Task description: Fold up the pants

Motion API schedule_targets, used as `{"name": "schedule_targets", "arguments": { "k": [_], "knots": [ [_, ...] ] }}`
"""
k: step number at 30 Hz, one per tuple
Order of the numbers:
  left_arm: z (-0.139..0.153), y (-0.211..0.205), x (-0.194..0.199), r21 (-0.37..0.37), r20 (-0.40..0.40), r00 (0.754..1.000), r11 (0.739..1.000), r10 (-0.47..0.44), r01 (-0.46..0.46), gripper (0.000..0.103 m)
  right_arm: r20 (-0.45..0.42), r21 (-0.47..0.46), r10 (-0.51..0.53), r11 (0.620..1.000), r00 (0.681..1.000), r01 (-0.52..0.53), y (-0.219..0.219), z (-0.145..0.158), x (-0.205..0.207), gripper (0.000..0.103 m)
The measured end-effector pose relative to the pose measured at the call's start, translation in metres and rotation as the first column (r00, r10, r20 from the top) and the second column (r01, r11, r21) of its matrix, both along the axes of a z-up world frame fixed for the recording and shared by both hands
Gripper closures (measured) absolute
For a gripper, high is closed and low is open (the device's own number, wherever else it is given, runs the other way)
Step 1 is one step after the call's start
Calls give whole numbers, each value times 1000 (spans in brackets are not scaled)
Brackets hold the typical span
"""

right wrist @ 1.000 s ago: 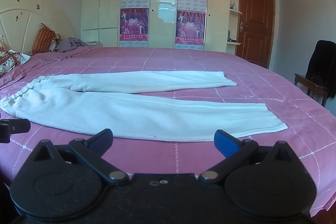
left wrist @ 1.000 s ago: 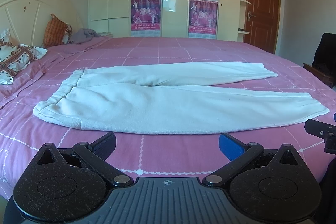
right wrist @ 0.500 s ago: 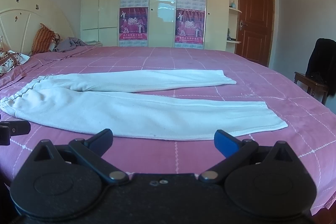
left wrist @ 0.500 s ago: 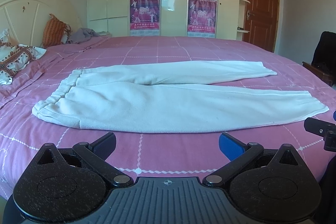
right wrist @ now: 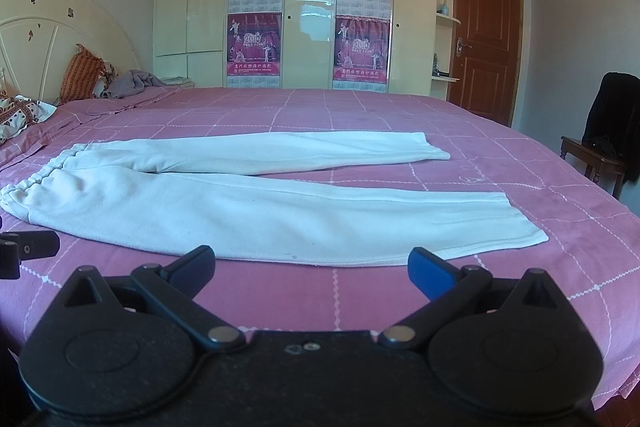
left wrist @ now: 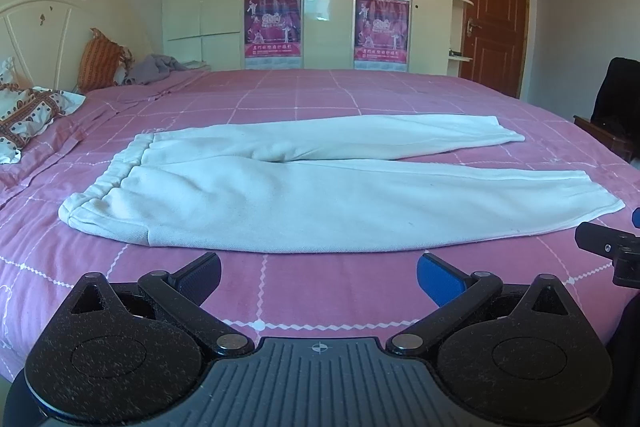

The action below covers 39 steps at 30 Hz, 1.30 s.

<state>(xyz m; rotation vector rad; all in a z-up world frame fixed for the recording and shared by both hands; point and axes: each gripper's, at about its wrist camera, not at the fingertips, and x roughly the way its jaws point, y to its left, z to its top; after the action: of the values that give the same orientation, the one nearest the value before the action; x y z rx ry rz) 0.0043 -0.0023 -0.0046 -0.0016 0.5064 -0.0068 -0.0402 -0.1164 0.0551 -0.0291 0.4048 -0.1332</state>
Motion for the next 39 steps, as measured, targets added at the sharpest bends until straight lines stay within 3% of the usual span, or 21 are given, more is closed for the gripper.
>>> {"name": "schedule_targets", "arguments": {
  "k": [39],
  "knots": [
    [-2,-2,0,7,-17,1000,1000,-3,3,0,-15,9,20,1000,1000,-20,0,-4,1,0]
  ]
}}
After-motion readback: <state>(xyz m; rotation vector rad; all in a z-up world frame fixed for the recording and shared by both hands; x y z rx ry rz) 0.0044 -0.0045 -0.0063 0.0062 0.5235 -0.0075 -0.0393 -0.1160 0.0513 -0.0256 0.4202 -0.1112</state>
